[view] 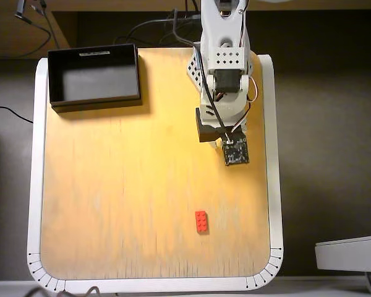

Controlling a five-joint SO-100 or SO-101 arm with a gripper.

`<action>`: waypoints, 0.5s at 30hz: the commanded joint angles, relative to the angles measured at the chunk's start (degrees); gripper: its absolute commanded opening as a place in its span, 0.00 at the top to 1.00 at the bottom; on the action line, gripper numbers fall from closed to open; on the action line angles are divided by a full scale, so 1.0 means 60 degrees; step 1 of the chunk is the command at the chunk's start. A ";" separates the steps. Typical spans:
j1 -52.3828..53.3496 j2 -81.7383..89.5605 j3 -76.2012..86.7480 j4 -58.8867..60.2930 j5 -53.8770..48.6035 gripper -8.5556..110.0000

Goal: Grasp a lego block and put it in the bin.

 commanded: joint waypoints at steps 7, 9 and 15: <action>0.0894 -0.4497 -0.5742 -0.0293 0.1289 0.89; 0.1216 -0.5229 -0.6431 -0.0293 0.1641 0.88; 0.1860 -0.7222 -0.8350 -0.0308 0.1772 0.84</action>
